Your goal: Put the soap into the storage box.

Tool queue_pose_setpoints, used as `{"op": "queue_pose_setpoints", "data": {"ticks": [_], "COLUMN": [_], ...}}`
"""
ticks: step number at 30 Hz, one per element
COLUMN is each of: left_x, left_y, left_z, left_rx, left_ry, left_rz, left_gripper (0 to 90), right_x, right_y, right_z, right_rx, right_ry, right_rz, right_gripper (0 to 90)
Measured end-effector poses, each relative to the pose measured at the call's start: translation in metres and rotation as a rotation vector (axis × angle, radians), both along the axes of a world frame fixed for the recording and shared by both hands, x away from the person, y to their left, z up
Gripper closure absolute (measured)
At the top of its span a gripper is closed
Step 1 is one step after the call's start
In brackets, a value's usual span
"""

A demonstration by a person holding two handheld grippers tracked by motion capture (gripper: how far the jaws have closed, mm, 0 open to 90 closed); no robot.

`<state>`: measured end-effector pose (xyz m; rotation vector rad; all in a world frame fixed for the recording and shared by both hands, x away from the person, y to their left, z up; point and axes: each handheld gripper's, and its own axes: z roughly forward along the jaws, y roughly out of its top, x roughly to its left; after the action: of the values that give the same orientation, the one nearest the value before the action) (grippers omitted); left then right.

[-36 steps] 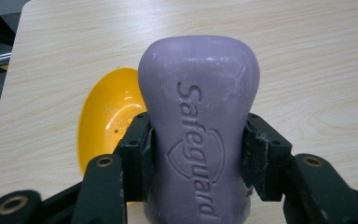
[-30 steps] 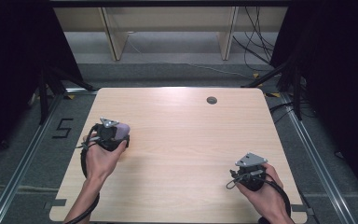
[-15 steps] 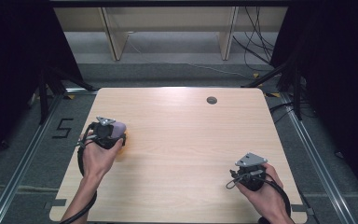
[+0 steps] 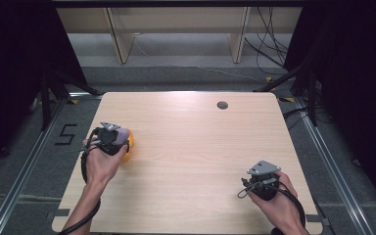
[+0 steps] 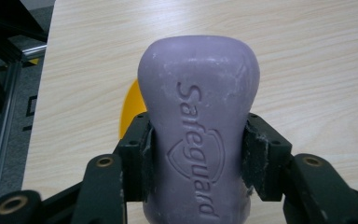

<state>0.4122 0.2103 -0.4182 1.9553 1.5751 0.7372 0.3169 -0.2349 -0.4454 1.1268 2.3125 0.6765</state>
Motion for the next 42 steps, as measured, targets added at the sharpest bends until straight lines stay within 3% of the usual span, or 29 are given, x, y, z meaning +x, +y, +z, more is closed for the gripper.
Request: {"op": "queue_pose_setpoints", "data": {"ticks": [16, 19, 24, 42], "left_x": [0.007, 0.009, 0.012, 0.020], "left_y": [0.000, 0.002, 0.002, 0.005], "left_z": [-0.003, -0.003, -0.006, -0.008], "left_rx": [0.030, 0.052, 0.047, 0.090], "left_ry": [-0.005, 0.013, 0.011, 0.050], "left_rz": [0.014, 0.009, 0.017, 0.037], "left_gripper": [49.3, 49.3, 49.3, 49.2], "right_x": [0.000, 0.000, 0.000, 0.000], "right_y": [0.001, 0.000, 0.000, 0.000], "right_z": [0.000, 0.000, 0.000, 0.000], "right_rx": [0.006, -0.003, 0.004, -0.007], "right_ry": [0.007, -0.007, 0.002, -0.009], "right_rz": [-0.004, 0.008, -0.001, 0.013], "right_gripper": [56.4, 56.3, 56.3, 56.2]}}
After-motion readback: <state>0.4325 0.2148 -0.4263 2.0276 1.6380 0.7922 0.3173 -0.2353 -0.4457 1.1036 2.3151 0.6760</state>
